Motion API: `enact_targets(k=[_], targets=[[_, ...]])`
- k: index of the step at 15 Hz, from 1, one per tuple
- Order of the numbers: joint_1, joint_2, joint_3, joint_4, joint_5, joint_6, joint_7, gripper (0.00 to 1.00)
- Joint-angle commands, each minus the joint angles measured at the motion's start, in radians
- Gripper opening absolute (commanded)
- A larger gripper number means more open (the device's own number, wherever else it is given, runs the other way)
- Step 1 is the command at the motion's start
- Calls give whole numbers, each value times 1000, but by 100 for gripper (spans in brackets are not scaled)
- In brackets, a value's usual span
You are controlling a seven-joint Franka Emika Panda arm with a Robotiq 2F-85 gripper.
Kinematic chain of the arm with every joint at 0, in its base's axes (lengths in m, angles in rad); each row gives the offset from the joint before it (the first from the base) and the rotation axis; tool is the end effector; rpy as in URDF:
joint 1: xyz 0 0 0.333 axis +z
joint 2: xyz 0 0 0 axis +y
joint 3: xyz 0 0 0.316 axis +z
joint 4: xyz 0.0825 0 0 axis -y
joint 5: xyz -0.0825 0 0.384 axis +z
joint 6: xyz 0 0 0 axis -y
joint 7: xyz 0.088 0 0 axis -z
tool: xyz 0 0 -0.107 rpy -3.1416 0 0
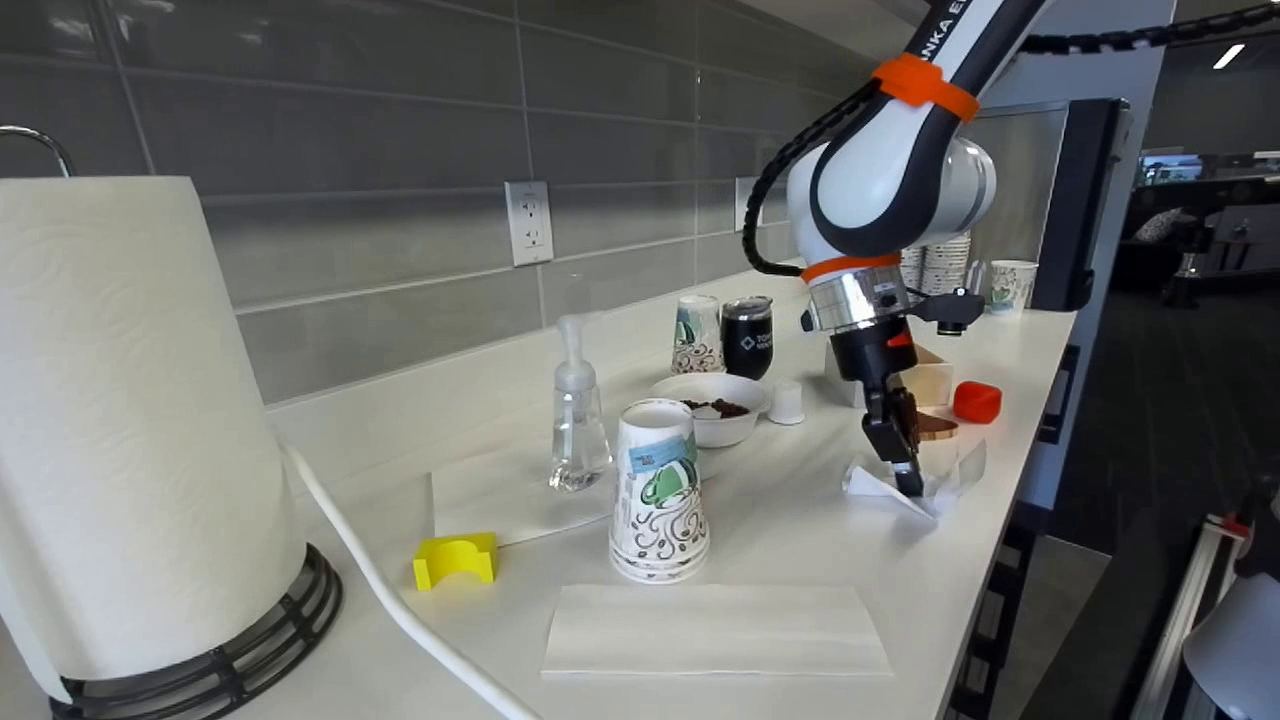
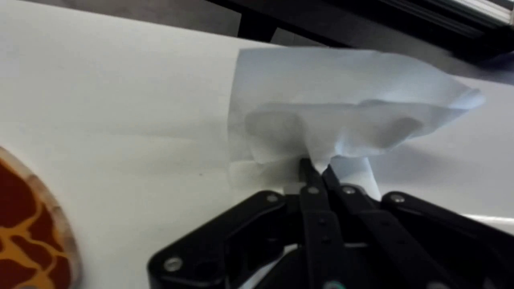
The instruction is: Use the tissue to wipe the table
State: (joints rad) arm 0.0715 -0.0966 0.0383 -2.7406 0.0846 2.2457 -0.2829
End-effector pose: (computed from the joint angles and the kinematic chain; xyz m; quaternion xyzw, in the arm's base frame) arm 0.3448 0.0400 0.2247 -0.9670 -0.1588 0.1947 0.0423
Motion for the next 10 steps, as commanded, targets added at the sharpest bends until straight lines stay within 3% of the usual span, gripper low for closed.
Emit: enact_targets(k=[1,5,10], targets=[[-75,23,-53,-19,-98,145,84,0],[-103,36,-92,-1,-43,257,73,0],[-47,37,-75,-1,137,269,-51,0]])
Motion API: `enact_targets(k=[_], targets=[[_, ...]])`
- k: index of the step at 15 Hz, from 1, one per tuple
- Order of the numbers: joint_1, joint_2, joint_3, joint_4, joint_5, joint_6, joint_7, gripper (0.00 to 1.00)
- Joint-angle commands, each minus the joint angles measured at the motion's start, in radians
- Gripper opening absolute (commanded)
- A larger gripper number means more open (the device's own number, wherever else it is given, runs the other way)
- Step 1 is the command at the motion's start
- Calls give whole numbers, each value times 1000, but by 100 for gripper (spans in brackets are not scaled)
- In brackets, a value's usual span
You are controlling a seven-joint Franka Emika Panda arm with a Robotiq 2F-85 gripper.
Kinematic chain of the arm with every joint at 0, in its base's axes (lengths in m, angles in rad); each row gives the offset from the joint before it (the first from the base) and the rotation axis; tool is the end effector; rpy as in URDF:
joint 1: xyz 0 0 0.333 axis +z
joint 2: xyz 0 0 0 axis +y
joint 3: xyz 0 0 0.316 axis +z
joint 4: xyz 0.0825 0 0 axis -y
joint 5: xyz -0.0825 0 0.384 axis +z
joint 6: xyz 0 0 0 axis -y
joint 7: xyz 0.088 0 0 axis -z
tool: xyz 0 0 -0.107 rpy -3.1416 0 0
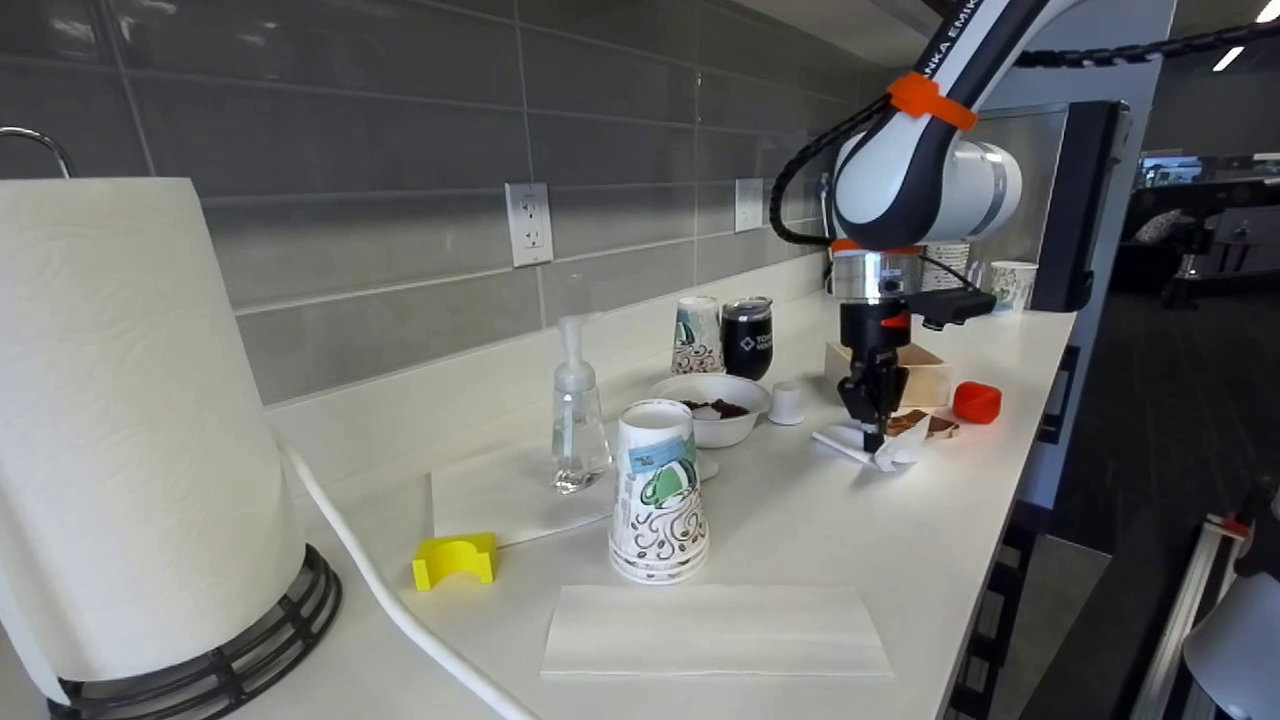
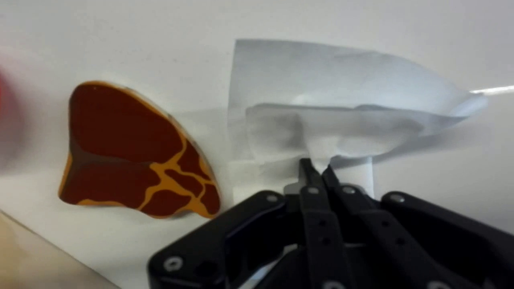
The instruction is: Use the tissue to wipe the table
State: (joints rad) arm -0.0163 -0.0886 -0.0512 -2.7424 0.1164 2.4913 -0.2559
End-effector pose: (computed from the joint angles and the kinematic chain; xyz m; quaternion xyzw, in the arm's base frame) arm 0.3757 -0.0255 0.2346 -0.9951 -0.0451 0.0747 0.0462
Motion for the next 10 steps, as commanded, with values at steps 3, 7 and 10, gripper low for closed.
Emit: enact_targets(k=[3,7,10], targets=[[96,46,56,1,194,28,-148,0],[173,51,126,-2,259,41,-199,0],[222,52,176,-3,260,31,-217,0]])
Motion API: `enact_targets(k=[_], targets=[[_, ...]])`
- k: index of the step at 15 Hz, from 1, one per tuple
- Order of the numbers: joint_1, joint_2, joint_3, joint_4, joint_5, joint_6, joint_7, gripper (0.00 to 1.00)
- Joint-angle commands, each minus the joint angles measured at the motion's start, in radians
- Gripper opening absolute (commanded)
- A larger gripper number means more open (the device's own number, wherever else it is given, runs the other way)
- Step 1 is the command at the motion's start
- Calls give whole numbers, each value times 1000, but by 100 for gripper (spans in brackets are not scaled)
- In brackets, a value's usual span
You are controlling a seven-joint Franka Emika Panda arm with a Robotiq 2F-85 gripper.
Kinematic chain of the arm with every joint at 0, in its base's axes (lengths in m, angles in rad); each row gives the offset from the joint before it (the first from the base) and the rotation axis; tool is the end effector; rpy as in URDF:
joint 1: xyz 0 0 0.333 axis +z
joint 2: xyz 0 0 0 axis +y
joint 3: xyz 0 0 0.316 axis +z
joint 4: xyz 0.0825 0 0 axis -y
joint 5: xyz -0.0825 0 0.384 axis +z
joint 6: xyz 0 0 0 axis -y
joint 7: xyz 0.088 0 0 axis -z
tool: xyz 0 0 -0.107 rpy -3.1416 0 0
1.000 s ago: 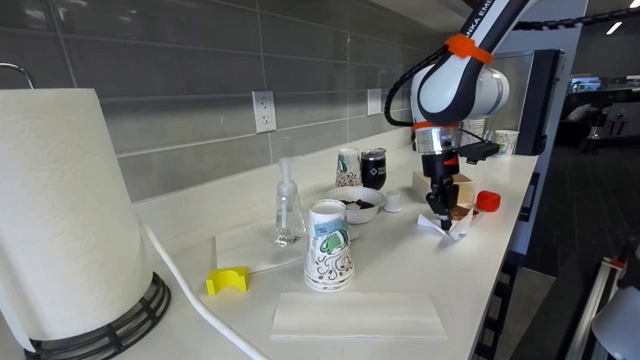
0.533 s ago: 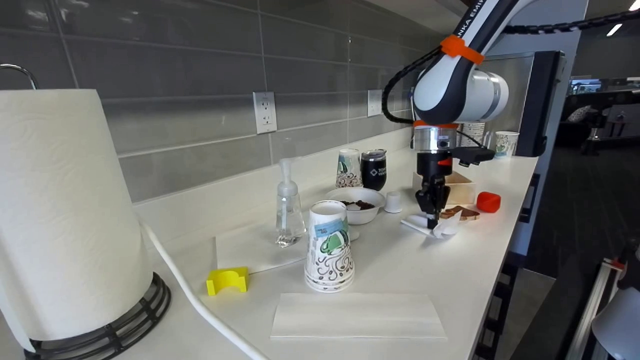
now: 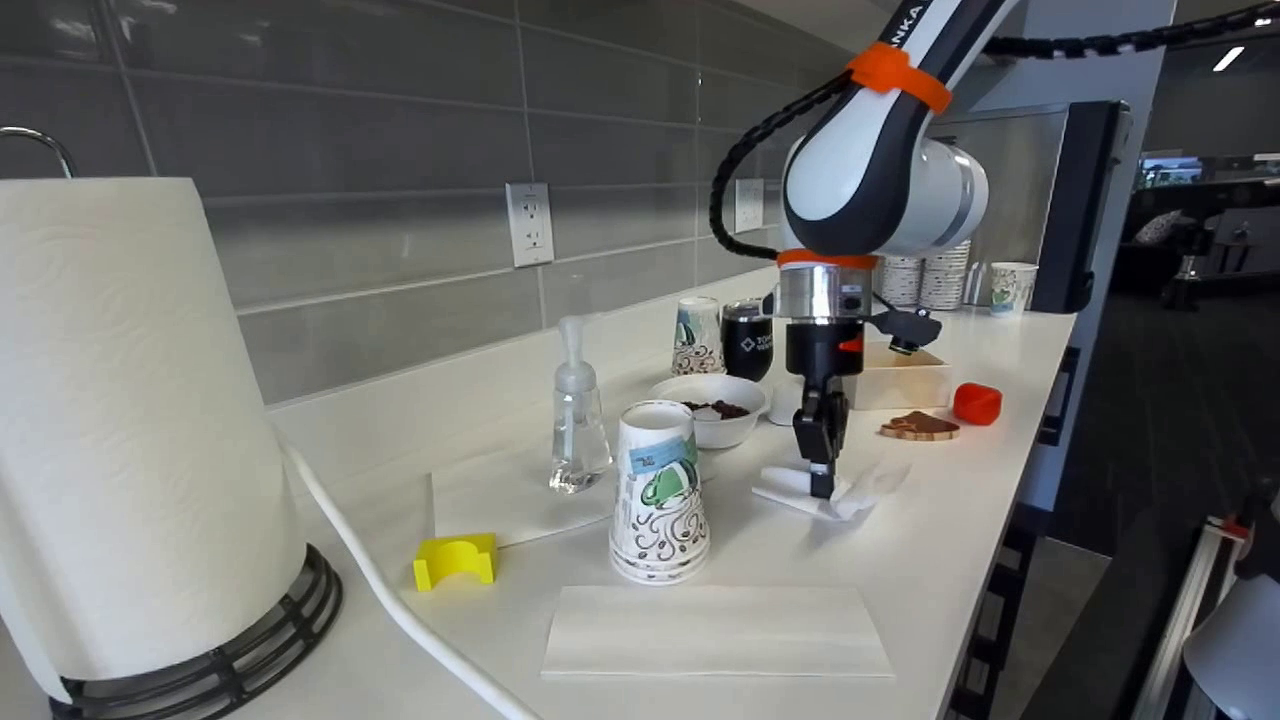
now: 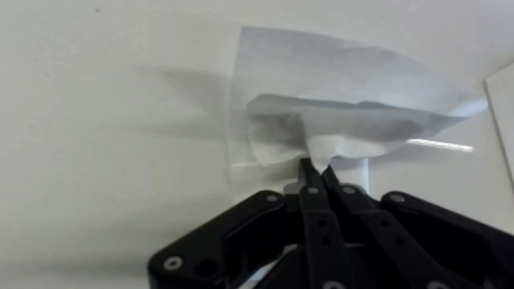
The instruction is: Use the tissue to wipe the table
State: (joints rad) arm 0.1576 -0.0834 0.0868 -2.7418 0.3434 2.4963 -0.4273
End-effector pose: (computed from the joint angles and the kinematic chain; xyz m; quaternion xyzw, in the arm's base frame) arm 0.3661 0.0884 0.2330 -0.9752 -0.1870 0.0710 0.0947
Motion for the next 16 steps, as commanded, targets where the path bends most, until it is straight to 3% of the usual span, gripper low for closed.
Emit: enact_targets(k=[1,5,11,16], targets=[[59,44,48,-5,28,5,-52,0],[64,29,60,-23,-50,-100,-72,0],[-29,9,15,-8,-289,-169,151,0],[-124,-1,-51,-11,-441,-107,304,0]])
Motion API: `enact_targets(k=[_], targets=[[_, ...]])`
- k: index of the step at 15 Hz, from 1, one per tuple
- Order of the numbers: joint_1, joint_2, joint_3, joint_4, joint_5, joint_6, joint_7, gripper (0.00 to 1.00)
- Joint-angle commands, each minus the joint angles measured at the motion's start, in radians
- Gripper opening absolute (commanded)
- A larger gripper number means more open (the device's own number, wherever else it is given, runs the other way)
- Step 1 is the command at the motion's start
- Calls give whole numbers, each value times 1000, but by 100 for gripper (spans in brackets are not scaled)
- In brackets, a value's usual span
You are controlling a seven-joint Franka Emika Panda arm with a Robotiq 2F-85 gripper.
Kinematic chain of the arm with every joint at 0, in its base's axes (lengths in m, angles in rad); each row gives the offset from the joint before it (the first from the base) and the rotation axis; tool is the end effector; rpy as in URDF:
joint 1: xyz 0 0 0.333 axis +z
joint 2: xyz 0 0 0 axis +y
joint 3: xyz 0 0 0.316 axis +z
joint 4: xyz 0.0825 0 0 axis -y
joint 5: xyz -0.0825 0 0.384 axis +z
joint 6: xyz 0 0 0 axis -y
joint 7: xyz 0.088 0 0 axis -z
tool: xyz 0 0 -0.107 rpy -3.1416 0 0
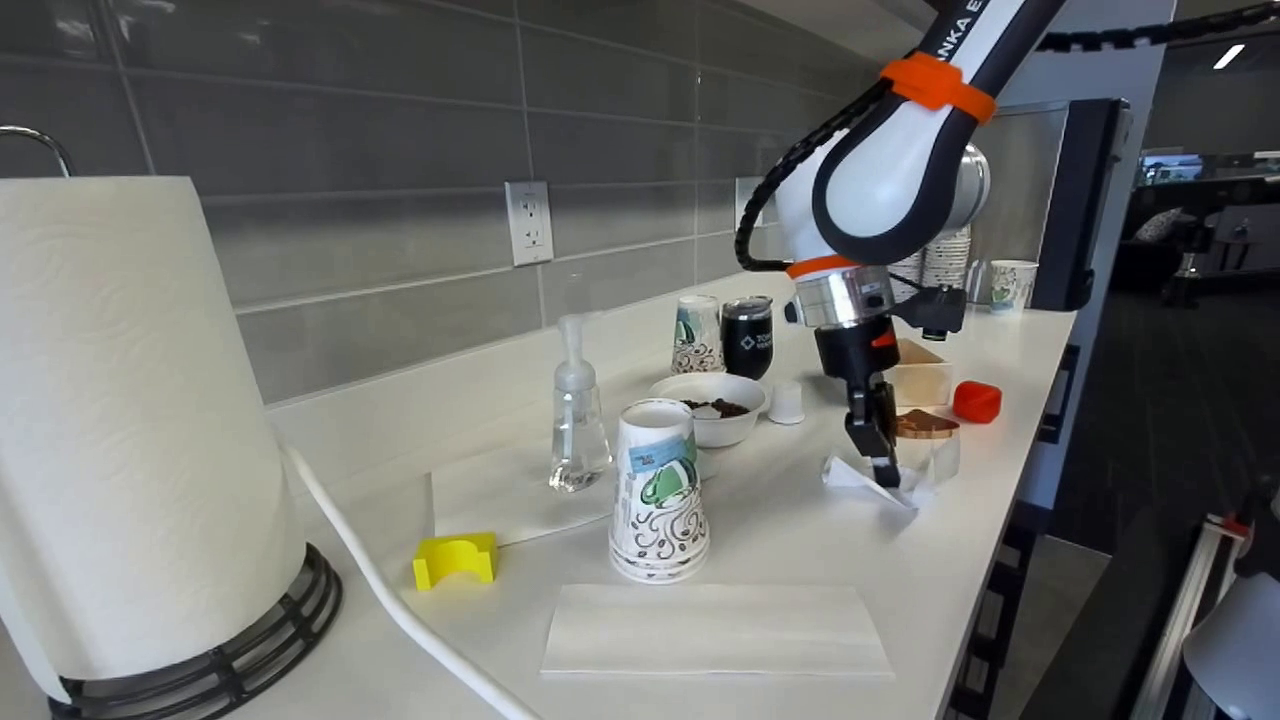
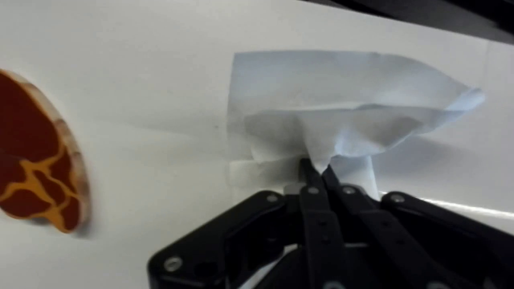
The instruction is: Use the tissue to wipe the table
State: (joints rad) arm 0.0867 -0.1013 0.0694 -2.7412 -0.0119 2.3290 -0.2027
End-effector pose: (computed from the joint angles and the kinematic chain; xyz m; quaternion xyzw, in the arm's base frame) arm 0.3540 0.0546 0.2298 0.9713 0.1802 -0.1551 0.0035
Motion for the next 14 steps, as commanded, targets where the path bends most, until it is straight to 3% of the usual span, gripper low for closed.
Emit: enact_targets(k=[1,7,11,14], targets=[[-65,21,-48,-10,-79,84,77,0],[-38,48,-75,0,165,193,-84,0],[24,56,-41,-3,347,215,-233,0],[77,64,0,-3,423,194,-313,0]])
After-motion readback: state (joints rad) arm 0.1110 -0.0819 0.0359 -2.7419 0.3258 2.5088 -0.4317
